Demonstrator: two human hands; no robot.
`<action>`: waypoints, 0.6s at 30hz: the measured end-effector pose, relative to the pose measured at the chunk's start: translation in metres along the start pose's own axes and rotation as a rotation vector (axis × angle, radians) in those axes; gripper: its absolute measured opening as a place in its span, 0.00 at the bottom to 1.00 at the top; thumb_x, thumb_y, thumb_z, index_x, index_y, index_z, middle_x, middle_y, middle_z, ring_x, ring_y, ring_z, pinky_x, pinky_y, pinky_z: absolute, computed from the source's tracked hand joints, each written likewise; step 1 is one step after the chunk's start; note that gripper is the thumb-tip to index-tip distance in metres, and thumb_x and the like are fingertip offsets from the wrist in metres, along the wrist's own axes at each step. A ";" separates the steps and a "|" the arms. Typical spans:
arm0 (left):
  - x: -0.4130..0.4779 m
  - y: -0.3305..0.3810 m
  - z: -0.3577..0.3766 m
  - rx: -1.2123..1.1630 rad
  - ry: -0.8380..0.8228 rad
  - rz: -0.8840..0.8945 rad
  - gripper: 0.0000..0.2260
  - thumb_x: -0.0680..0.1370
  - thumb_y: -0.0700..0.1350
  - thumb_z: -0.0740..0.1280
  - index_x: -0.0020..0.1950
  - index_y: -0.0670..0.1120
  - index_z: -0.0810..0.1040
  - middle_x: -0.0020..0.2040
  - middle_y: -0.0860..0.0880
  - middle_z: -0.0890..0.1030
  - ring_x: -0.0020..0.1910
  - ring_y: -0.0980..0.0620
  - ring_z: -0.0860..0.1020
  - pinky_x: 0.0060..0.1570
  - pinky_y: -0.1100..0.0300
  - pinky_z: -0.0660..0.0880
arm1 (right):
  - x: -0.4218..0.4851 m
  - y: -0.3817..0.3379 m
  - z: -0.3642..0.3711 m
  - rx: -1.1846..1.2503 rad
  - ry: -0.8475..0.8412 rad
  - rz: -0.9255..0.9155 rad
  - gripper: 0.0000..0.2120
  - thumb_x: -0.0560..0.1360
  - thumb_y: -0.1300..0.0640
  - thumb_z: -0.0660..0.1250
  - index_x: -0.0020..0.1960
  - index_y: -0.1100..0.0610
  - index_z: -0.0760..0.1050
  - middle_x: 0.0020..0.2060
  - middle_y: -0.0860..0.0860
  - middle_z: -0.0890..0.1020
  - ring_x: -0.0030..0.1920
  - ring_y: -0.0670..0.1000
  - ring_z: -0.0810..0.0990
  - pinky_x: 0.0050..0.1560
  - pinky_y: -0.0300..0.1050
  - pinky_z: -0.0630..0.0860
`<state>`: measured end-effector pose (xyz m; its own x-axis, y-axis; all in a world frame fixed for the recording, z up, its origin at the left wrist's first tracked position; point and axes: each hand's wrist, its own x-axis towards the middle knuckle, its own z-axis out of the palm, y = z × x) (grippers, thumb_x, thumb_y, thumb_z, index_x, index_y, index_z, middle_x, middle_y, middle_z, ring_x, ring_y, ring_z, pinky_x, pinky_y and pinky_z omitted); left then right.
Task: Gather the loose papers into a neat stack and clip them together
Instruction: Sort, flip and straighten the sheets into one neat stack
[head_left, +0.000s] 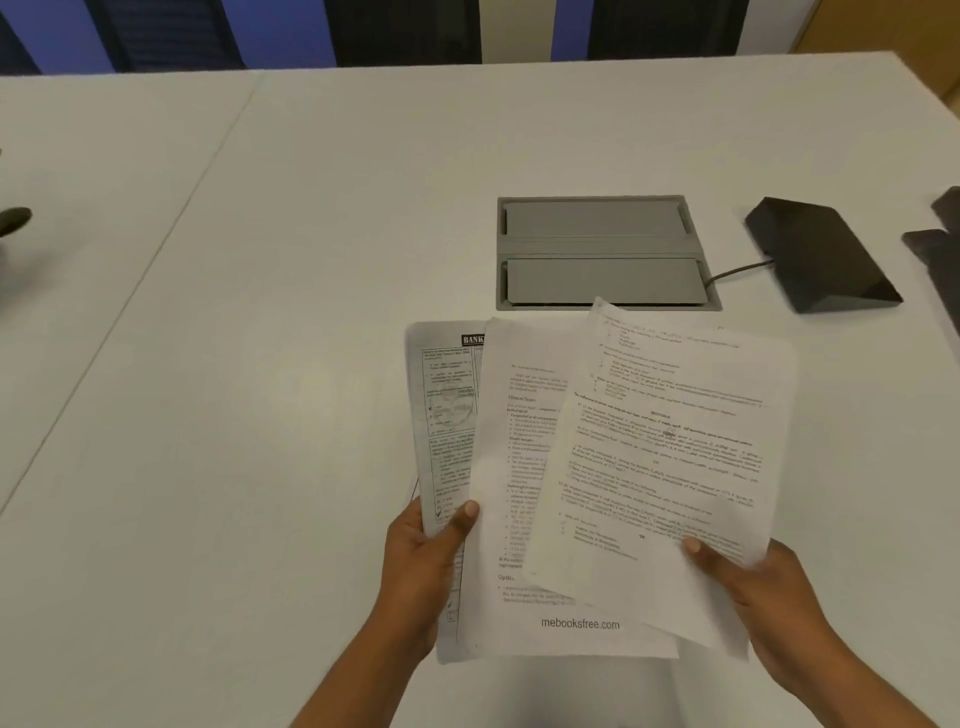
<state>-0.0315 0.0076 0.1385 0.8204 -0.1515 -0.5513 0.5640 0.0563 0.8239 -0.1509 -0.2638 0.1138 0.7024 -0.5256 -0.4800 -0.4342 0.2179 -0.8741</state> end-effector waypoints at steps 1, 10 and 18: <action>0.000 0.000 -0.001 -0.001 0.005 0.004 0.11 0.77 0.41 0.69 0.60 0.48 0.80 0.51 0.47 0.87 0.46 0.42 0.86 0.41 0.48 0.84 | 0.001 -0.002 -0.004 0.010 0.022 -0.002 0.15 0.69 0.61 0.74 0.56 0.54 0.81 0.51 0.49 0.87 0.51 0.53 0.85 0.48 0.46 0.78; -0.002 0.003 0.004 -0.054 -0.039 -0.015 0.13 0.76 0.43 0.70 0.60 0.48 0.80 0.51 0.46 0.87 0.47 0.43 0.86 0.42 0.49 0.84 | 0.001 -0.018 0.001 0.004 -0.220 0.083 0.24 0.68 0.48 0.77 0.62 0.50 0.78 0.55 0.47 0.86 0.54 0.51 0.85 0.55 0.54 0.80; -0.001 0.001 0.006 0.056 0.062 0.214 0.34 0.81 0.42 0.64 0.72 0.74 0.55 0.67 0.59 0.76 0.63 0.58 0.79 0.59 0.59 0.78 | -0.008 -0.013 0.020 0.162 -0.178 0.105 0.19 0.72 0.62 0.69 0.62 0.57 0.78 0.56 0.53 0.85 0.55 0.55 0.85 0.55 0.52 0.81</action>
<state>-0.0325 0.0018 0.1407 0.9260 -0.0813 -0.3687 0.3717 0.0252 0.9280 -0.1394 -0.2462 0.1277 0.7525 -0.3431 -0.5621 -0.4244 0.4001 -0.8123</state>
